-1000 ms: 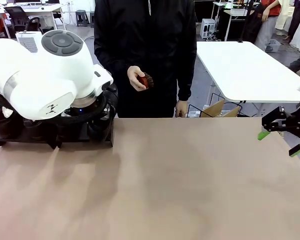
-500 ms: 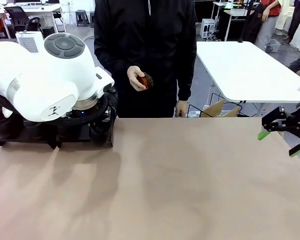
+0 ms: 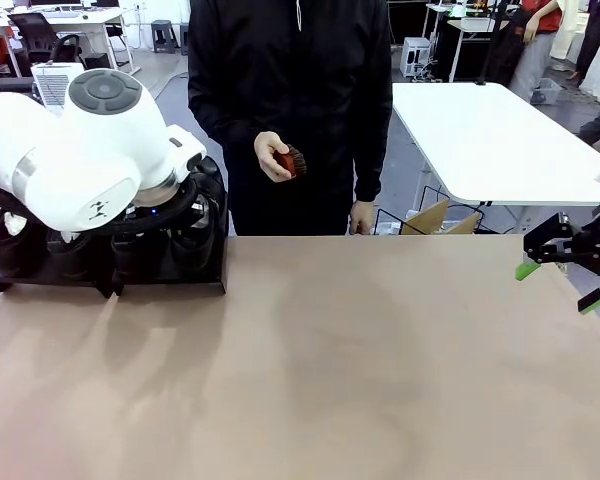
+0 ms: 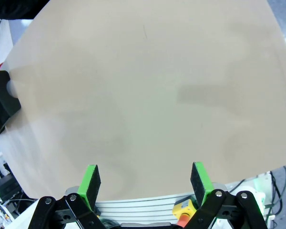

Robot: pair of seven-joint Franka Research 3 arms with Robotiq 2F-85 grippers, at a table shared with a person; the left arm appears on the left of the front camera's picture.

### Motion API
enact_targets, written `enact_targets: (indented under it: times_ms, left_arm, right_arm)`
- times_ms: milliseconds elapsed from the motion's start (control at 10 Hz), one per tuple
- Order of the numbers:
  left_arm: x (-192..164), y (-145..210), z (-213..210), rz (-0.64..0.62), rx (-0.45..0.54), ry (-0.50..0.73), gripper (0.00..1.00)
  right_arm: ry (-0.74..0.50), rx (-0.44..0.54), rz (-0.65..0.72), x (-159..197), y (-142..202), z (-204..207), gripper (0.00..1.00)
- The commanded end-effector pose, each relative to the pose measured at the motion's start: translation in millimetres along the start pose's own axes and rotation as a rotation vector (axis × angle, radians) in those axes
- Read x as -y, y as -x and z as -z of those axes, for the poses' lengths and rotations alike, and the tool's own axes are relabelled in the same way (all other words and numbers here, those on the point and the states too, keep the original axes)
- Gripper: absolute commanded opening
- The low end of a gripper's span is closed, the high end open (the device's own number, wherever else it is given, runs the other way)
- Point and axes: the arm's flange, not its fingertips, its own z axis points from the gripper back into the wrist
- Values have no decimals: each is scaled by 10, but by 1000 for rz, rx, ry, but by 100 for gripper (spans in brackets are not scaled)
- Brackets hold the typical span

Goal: Organize the shoes by placing them on the stand.
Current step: Place the Shoe from the middle of the table onto the Shoes Stand.

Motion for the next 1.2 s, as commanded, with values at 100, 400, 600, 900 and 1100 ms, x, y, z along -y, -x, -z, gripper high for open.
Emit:
enact_targets:
  times_ms: [100, 400, 600, 900, 1100]
  left_arm:
    - [50, -64, 45, -32, 65, -2, 0]
    - [97, -63, 190, -42, 66, 10, 0]
    - [102, -58, 246, -51, 70, 8, 0]
    - [81, -40, 304, -61, 62, 1, 0]
    - [58, -28, 336, -57, 40, -13, 0]
  right_arm:
    - [-4, -5, -13, 4, -2, -3, 100]
    - [-4, -5, -13, 4, -2, -3, 100]
    - [-4, -5, -13, 4, -2, -3, 100]
    - [-4, -5, -13, 4, -2, -3, 100]
    - [-4, -5, -13, 4, -2, -3, 100]
